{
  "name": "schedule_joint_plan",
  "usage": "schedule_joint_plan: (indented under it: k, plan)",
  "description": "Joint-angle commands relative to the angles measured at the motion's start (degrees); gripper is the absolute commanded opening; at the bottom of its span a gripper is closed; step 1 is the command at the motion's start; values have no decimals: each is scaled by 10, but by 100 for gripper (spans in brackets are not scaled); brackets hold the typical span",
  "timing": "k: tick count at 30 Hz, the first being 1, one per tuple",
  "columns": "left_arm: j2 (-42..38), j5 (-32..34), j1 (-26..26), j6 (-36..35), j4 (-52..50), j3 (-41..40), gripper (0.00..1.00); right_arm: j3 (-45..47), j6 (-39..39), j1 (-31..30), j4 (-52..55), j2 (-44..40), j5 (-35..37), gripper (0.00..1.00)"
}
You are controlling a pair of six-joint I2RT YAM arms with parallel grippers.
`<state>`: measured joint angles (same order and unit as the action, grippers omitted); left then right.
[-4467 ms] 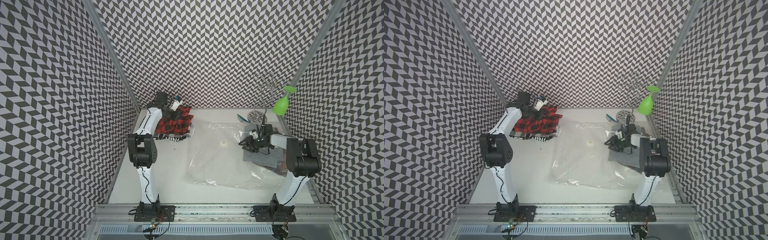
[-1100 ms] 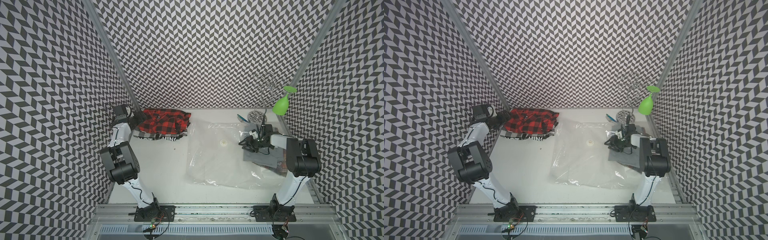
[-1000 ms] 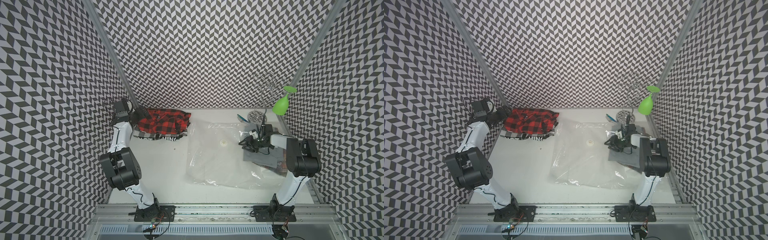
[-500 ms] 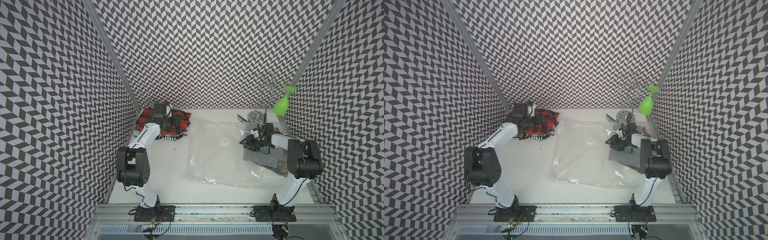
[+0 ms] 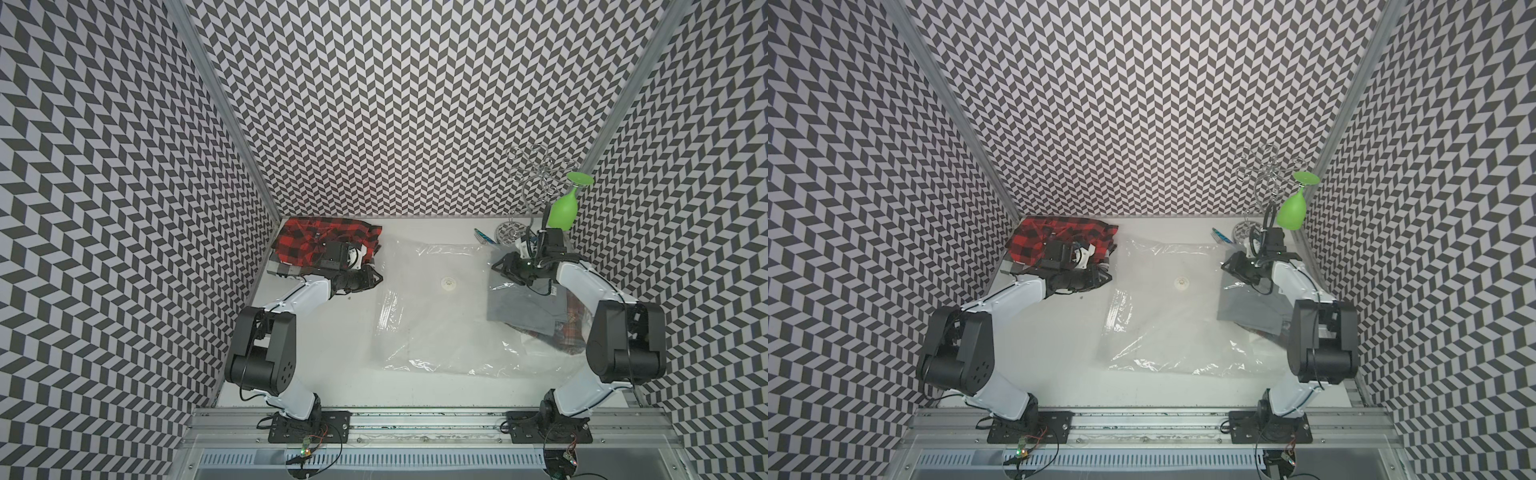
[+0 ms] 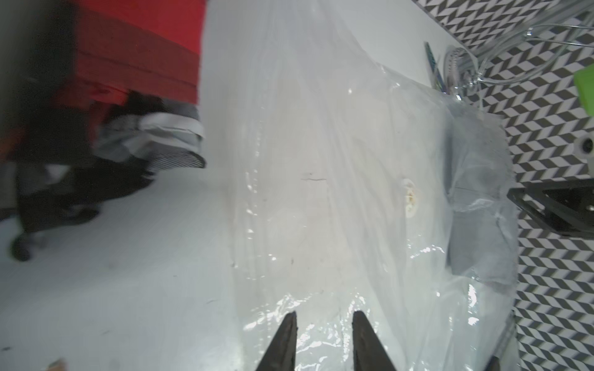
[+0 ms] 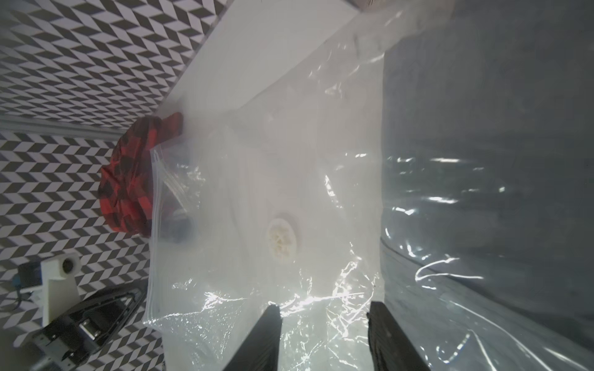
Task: Take the shirt out of the vacuum bag
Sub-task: Move the vacuum bag to the center of the board.
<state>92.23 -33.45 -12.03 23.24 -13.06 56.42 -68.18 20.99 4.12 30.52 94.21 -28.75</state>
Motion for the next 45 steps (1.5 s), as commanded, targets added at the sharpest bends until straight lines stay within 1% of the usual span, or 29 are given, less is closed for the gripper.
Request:
schedule_joint_plan:
  k: [1, 5, 8, 10, 13, 14, 15, 16, 18, 19, 20, 22, 24, 27, 30, 34, 37, 41, 44, 45]
  plan:
    - [-5, -93, -17, 44, 98, -32, 34, -17, 2, 27, 29, -27, 112, 48]
    - [6, -112, -37, 51, 124, -48, 38, -9, 12, 69, 34, -28, 132, 49]
    - [9, -135, -48, 56, 144, -58, 45, 6, 19, 106, 26, -40, 152, 51]
    - [12, -139, -52, 57, 149, -63, 46, 16, 27, 133, 18, -44, 160, 51]
    - [23, -159, -66, 72, 176, -69, 55, 27, 32, 168, 5, -42, 166, 51]
    - [28, -159, -74, 71, 178, -66, 55, 30, 32, 176, 2, -40, 165, 51]
    - [34, -158, -82, 70, 177, -62, 49, 32, 32, 185, 2, -37, 160, 51]
    - [39, -157, -88, 67, 174, -60, 40, 34, 31, 191, 2, -35, 158, 51]
    - [41, -145, -91, 62, 160, -58, 15, 37, 27, 201, 1, -35, 155, 51]
    - [36, -140, -89, 61, 154, -62, 9, 38, 27, 203, -1, -37, 153, 51]
    - [27, -140, -86, 59, 148, -68, 5, 38, 23, 206, -2, -38, 149, 51]
    - [5, -141, -81, 54, 131, -81, 2, 38, 15, 206, -1, -37, 141, 51]
    - [-24, -139, -81, 32, 90, -86, 2, 37, 7, 207, 2, -31, 133, 51]
    - [-78, -116, -75, 3, 35, -91, 2, 38, -7, 210, 3, -24, 117, 51]
    - [-129, -109, -61, 4, -5, -89, 1, 31, -25, 214, 2, -17, 86, 51]
    - [-191, -86, -49, -2, -43, -66, 2, 14, -51, 217, 1, -2, 36, 53]
    - [-219, -69, -15, -4, -73, -51, 2, -6, -65, 217, 6, 13, 21, 53]
    - [-224, -63, 45, -65, -130, -36, 2, -34, -83, 222, 15, 34, -4, 53]
    - [-223, -71, 89, -98, -153, -33, 2, -51, -92, 223, 21, 54, -19, 53]
    - [-222, -72, 97, -104, -157, -32, 2, -53, -94, 222, 21, 59, -17, 53]
